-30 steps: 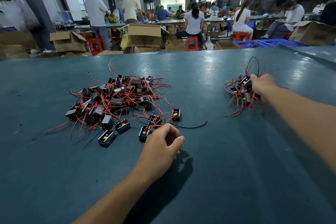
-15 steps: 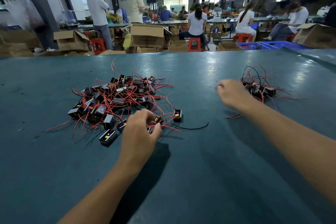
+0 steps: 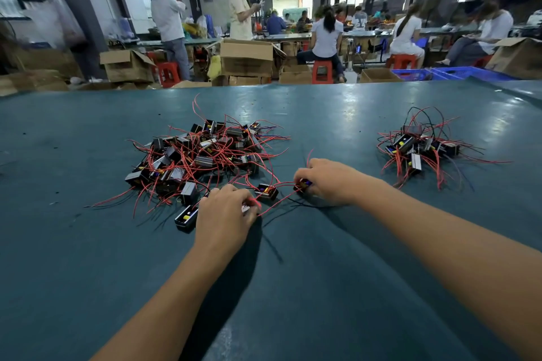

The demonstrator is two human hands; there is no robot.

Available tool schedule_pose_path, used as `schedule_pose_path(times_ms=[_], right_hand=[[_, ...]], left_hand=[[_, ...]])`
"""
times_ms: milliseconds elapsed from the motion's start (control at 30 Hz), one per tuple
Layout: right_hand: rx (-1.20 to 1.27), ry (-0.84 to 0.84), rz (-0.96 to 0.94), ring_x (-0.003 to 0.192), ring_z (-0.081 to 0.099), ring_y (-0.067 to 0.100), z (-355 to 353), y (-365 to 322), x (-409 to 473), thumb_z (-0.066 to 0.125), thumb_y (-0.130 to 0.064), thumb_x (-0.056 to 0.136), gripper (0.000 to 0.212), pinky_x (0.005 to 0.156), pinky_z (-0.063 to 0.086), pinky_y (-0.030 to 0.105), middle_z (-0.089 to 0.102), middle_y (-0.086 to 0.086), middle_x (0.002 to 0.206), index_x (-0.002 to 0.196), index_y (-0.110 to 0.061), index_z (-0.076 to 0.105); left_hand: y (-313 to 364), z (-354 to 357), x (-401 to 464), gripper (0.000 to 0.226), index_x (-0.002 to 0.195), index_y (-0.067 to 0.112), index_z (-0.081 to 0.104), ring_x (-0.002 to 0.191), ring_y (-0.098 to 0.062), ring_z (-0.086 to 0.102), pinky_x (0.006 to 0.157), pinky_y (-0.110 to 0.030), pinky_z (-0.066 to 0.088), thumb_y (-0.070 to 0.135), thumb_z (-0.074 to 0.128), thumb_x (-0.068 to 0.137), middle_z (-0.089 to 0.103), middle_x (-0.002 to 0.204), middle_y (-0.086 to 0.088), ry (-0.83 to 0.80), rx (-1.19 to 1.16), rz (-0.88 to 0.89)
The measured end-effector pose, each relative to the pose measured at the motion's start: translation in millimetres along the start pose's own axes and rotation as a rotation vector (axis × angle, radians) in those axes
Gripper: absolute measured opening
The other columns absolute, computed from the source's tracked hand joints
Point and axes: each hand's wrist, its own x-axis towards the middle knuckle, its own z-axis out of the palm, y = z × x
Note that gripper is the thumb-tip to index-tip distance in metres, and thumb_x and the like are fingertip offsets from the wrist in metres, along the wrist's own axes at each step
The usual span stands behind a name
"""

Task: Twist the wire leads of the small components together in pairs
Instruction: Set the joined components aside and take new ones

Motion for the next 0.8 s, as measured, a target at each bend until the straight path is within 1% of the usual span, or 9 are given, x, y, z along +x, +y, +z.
schedule_pose_path(times_ms=[100, 167, 333, 433, 500, 567, 667, 733, 800], right_hand=[[0.113, 0.076, 0.031, 0.108, 0.052, 0.026, -9.4, 11.2, -20.8, 0.057, -0.022, 0.097, 0.031, 0.088, 0.041, 0.032, 0.045, 0.004, 0.110, 0.127, -0.027, 0.053], [0.147, 0.137, 0.043, 0.103, 0.052, 0.023, -16.3, 13.0, -37.3, 0.058, -0.028, 0.097, 0.029, 0.084, 0.039, 0.029, 0.042, 0.000, 0.106, 0.125, -0.028, 0.053], [0.147, 0.205, 0.098, 0.096, 0.052, 0.017, -18.1, -0.3, -86.1, 0.053, -0.050, 0.095, 0.029, 0.087, 0.045, 0.037, 0.043, -0.007, 0.096, 0.118, -0.033, 0.054], [0.186, 0.155, 0.091, 0.091, 0.050, 0.015, -11.0, -13.9, -111.0, 0.053, -0.057, 0.092, 0.031, 0.083, 0.045, 0.035, 0.047, -0.009, 0.091, 0.112, -0.034, 0.056], [0.167, 0.092, 0.083, 0.089, 0.054, 0.016, -4.2, -21.0, -122.1, 0.052, -0.061, 0.090, 0.034, 0.073, 0.043, 0.032, 0.049, -0.013, 0.084, 0.110, -0.035, 0.057], [0.130, 0.035, 0.114, 0.089, 0.059, 0.017, 1.0, -22.5, -129.8, 0.051, -0.066, 0.088, 0.036, 0.067, 0.040, 0.030, 0.048, -0.014, 0.077, 0.109, -0.036, 0.056], [0.105, -0.031, 0.164, 0.087, 0.058, 0.015, 1.6, -13.7, -138.9, 0.054, -0.067, 0.086, 0.038, 0.065, 0.041, 0.030, 0.048, -0.015, 0.074, 0.108, -0.037, 0.056], [0.110, -0.051, 0.187, 0.075, 0.053, 0.006, -1.2, -5.8, -142.8, 0.059, -0.068, 0.081, 0.040, 0.058, 0.037, 0.025, 0.048, -0.016, 0.072, 0.107, -0.038, 0.057], [0.178, -0.051, 0.209, 0.069, 0.049, 0.001, -1.5, -0.6, -144.7, 0.063, -0.070, 0.076, 0.046, 0.058, 0.037, 0.023, 0.050, -0.016, 0.074, 0.109, -0.040, 0.056]], left_hand=[[-3.4, 1.8, 1.2, 0.029, 0.122, 0.032, 0.059, 0.113, -0.022, 0.052, 0.091, -0.038, 0.037, 0.040, 0.061, 0.095, 0.060, 0.118, 0.007, -0.033, 0.073, -0.005], [-4.3, 3.2, 0.8, 0.029, 0.124, 0.030, 0.059, 0.113, -0.023, 0.051, 0.091, -0.038, 0.036, 0.036, 0.059, 0.096, 0.059, 0.118, 0.006, -0.037, 0.099, -0.001], [-8.5, -2.4, 3.2, 0.022, 0.115, 0.027, 0.062, 0.109, -0.025, 0.051, 0.089, -0.038, 0.037, 0.032, 0.060, 0.094, 0.058, 0.112, 0.003, 0.028, 0.136, -0.092], [-10.9, -6.9, 2.0, 0.029, 0.124, 0.028, 0.057, 0.113, -0.025, 0.052, 0.094, -0.041, 0.035, 0.032, 0.057, 0.095, 0.060, 0.119, 0.004, 0.032, 0.161, -0.156], [-9.2, -10.2, 0.7, 0.033, 0.128, 0.028, 0.052, 0.113, -0.026, 0.055, 0.094, -0.043, 0.032, 0.028, 0.054, 0.095, 0.063, 0.120, 0.005, 0.043, 0.195, -0.170], [-7.8, -14.5, -1.1, 0.036, 0.126, 0.028, 0.053, 0.112, -0.025, 0.056, 0.095, -0.044, 0.029, 0.013, 0.052, 0.093, 0.066, 0.116, 0.006, 0.118, 0.211, -0.177], [-7.4, -23.2, -1.6, 0.048, 0.122, 0.027, 0.059, 0.112, -0.027, 0.057, 0.098, -0.047, 0.027, -0.003, 0.055, 0.085, 0.068, 0.114, 0.004, 0.314, 0.172, -0.130], [-4.7, -29.0, -0.8, 0.044, 0.119, 0.023, 0.064, 0.110, -0.029, 0.057, 0.095, -0.046, 0.028, -0.003, 0.058, 0.084, 0.069, 0.114, 0.000, 0.421, 0.080, -0.065], [3.4, -30.7, -1.9, 0.036, 0.113, 0.018, 0.068, 0.103, -0.030, 0.058, 0.090, -0.040, 0.030, -0.001, 0.063, 0.083, 0.069, 0.109, -0.003, 0.474, -0.015, 0.074]])
